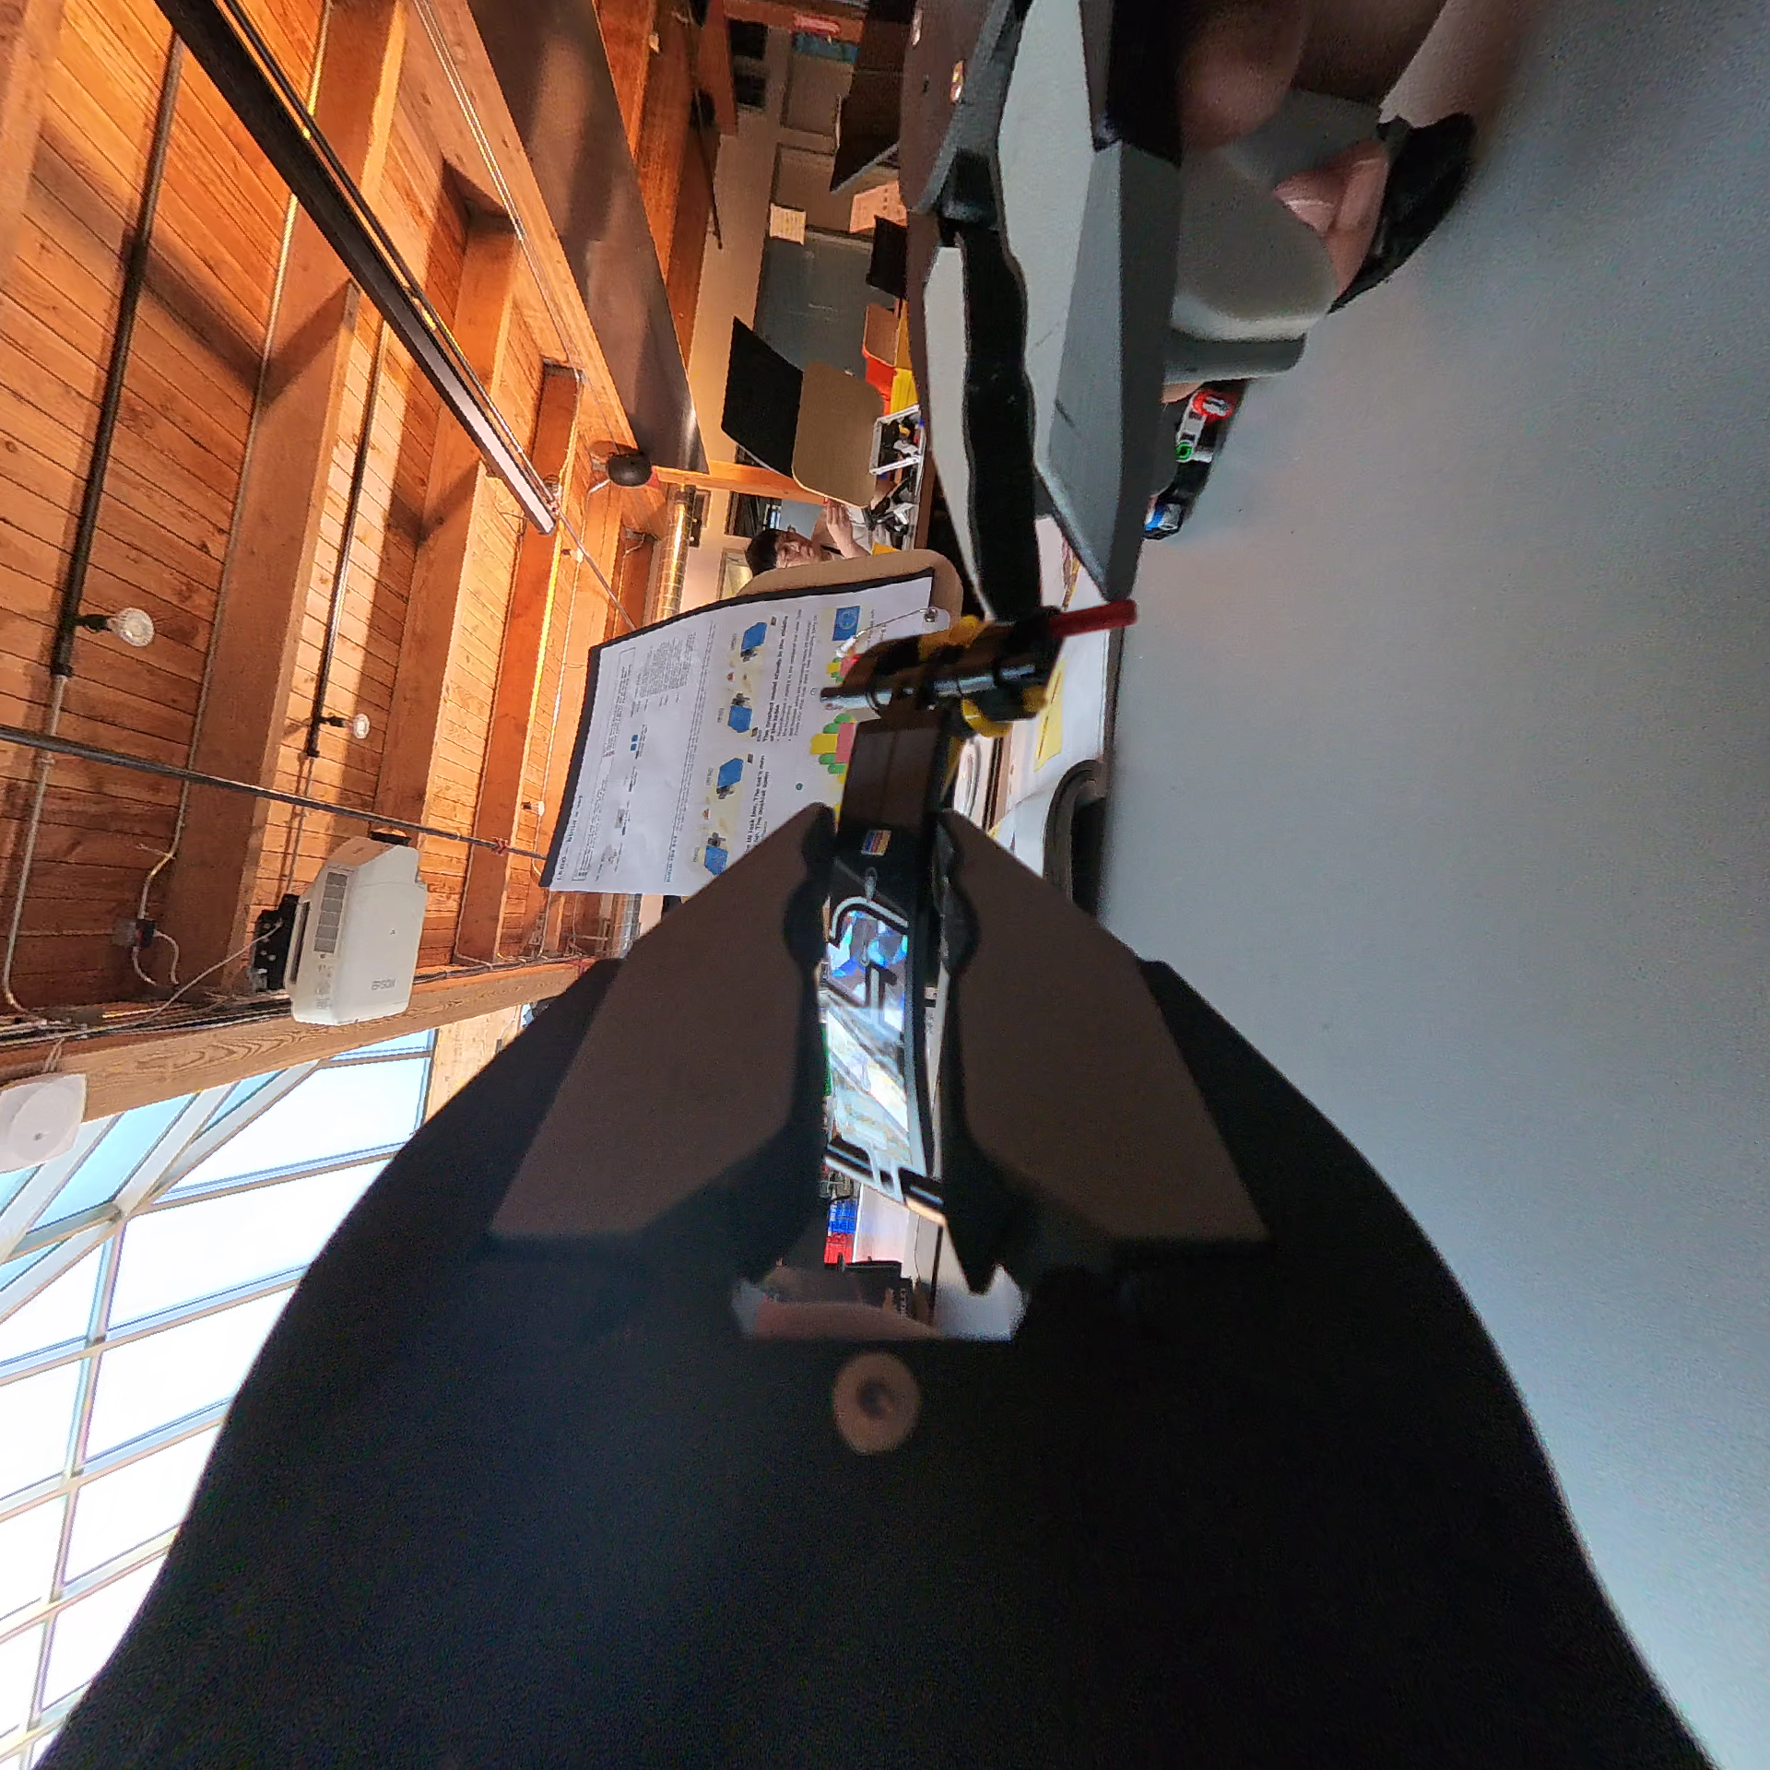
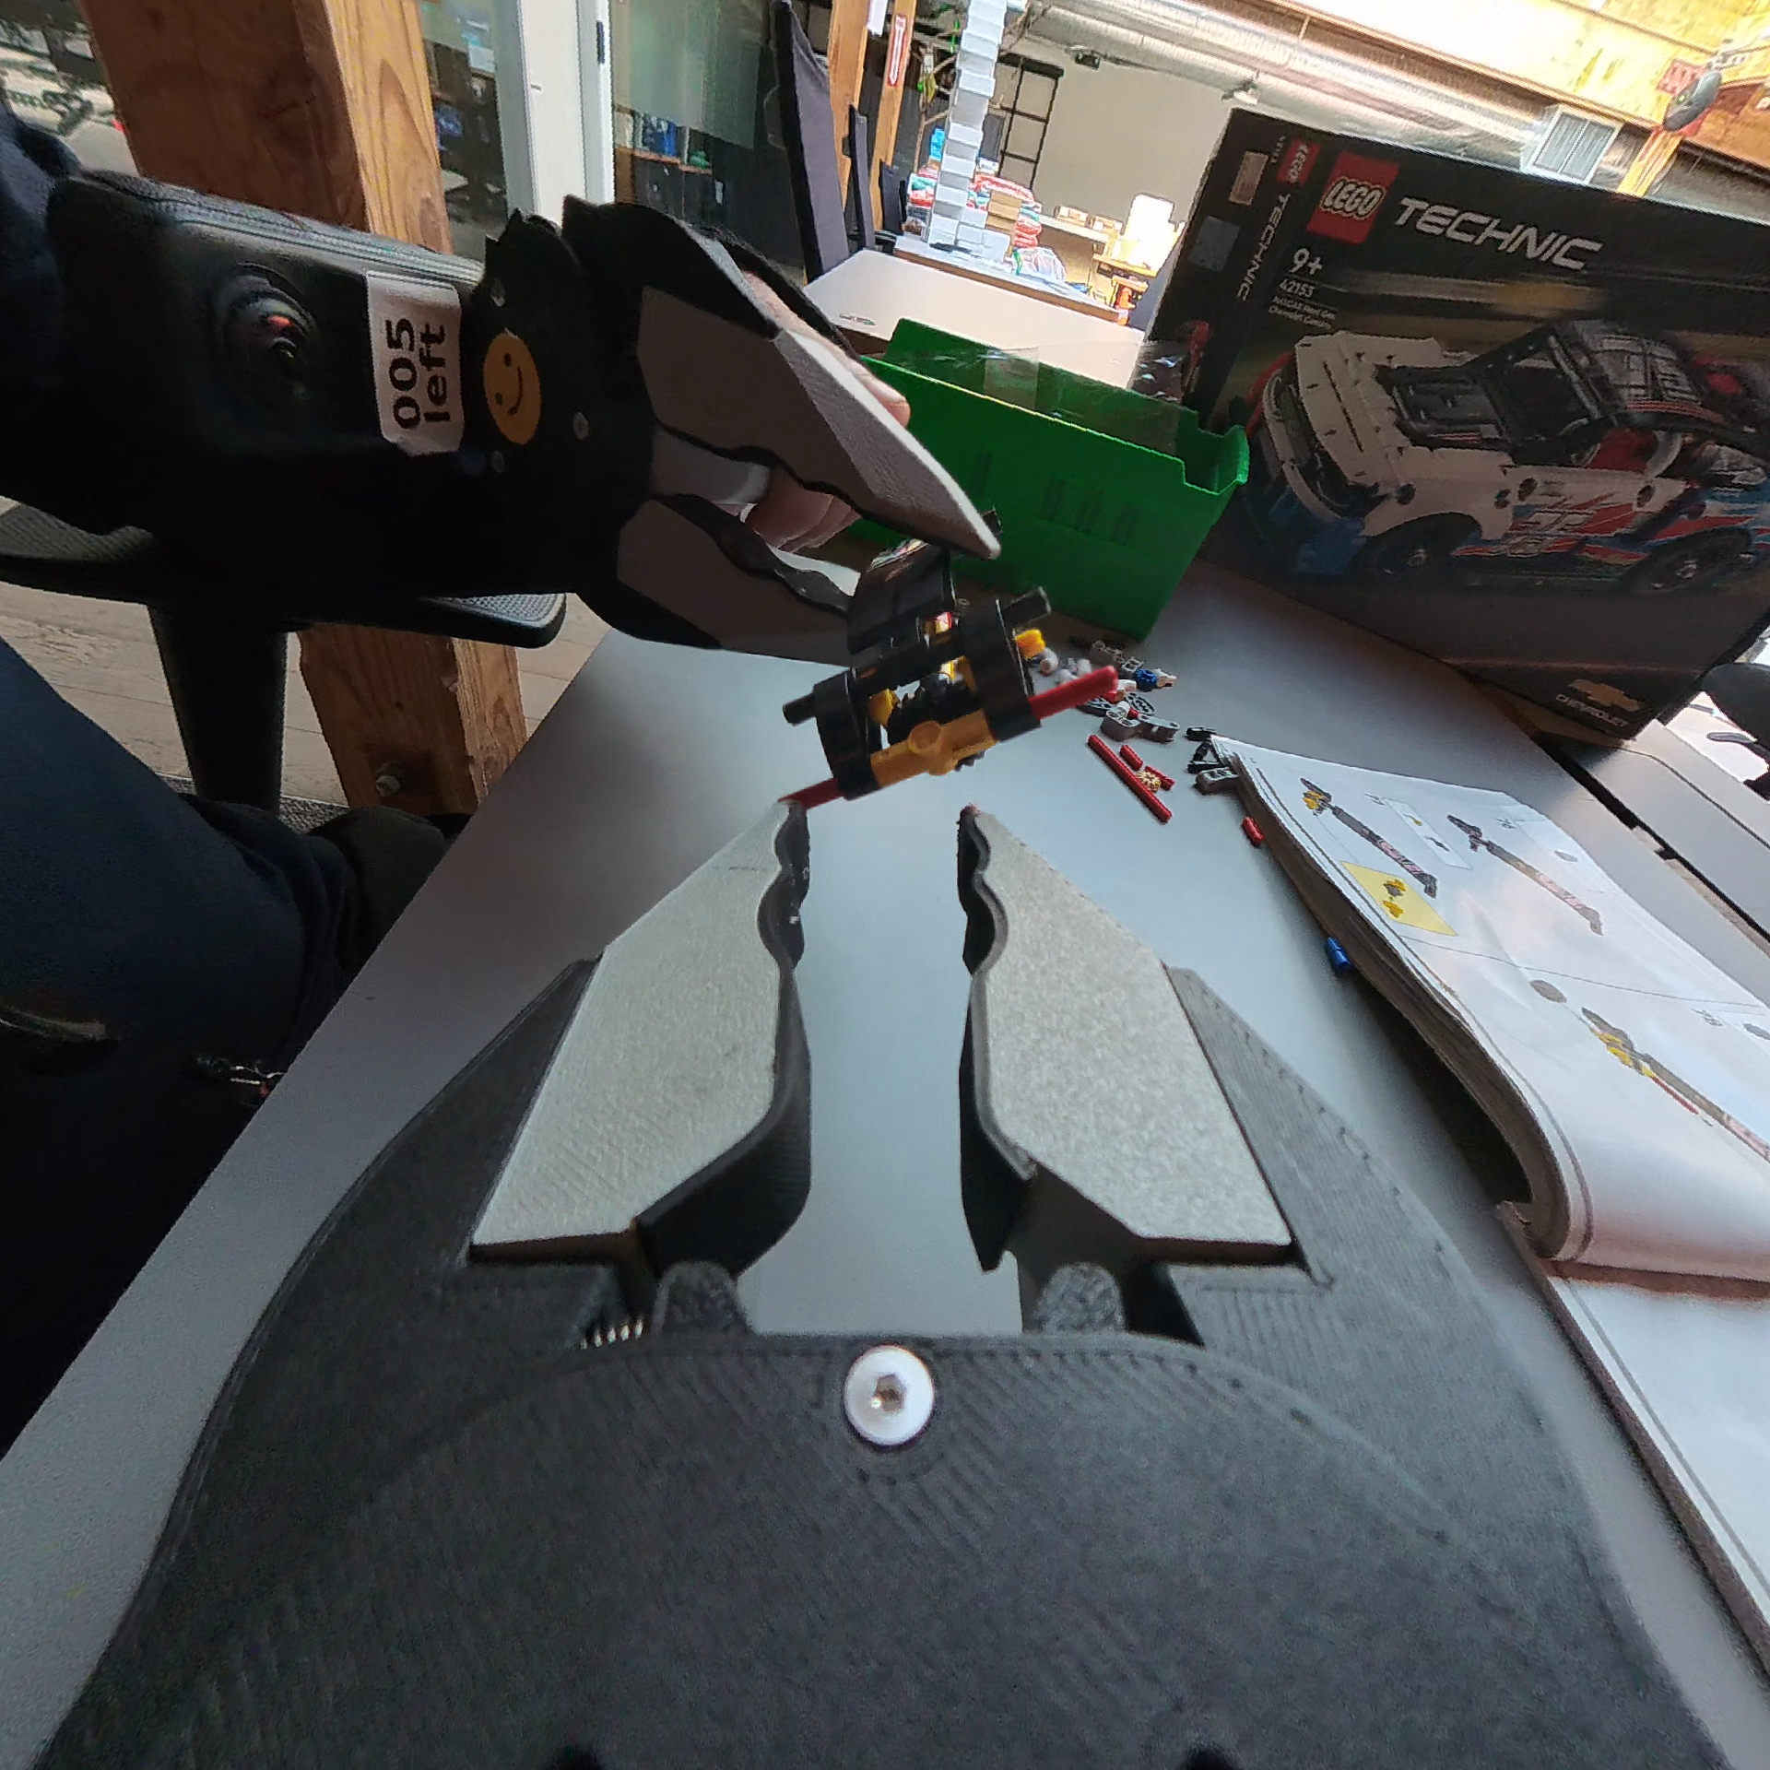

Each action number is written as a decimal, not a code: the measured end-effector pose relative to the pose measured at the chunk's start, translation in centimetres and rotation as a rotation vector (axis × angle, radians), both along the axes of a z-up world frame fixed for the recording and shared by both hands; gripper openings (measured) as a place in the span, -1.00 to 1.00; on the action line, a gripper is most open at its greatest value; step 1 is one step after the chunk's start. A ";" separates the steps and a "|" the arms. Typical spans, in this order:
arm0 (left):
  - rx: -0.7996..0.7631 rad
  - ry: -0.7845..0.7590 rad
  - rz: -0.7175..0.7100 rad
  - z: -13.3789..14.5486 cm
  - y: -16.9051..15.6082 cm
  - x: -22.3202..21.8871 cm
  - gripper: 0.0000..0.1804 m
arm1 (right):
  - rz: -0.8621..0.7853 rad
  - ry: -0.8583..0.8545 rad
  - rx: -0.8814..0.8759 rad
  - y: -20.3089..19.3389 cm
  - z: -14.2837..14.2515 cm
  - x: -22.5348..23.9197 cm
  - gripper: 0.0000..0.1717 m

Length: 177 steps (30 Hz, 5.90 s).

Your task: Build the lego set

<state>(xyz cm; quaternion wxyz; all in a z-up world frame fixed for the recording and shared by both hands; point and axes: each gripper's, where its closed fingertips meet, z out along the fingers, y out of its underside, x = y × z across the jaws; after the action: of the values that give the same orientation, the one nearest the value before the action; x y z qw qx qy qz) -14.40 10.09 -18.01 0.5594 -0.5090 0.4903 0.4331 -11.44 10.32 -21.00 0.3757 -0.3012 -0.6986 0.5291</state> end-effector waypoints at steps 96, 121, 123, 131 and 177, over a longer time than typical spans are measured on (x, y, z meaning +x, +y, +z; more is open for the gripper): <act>-0.781 -1.067 0.285 -0.9 10.9 -3.6 -0.21 | -1.157 0.140 -0.316 29.1 6.1 12.1 -0.28; -1.193 -0.934 0.542 -11.9 29.5 -2.2 -0.66 | -1.089 0.200 -0.384 28.7 7.8 13.0 -0.33; -1.173 -0.929 0.528 -11.9 29.4 -1.7 -0.84 | -1.085 0.188 -0.379 28.6 7.6 12.7 -0.33; -1.106 -0.919 0.560 -11.8 29.5 -2.9 -1.00 | -1.071 0.158 -0.366 28.5 7.0 12.3 -0.38; -0.939 -1.651 0.194 -4.3 27.3 -7.7 -1.00 | -0.902 -0.040 -0.377 25.9 3.4 9.0 -0.39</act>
<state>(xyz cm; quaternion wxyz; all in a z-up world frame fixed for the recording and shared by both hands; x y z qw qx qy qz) -22.13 37.40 -22.32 0.4289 -0.8651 0.0203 -0.2592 -2.46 36.24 -17.56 0.4931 -0.6468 -0.3974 0.4249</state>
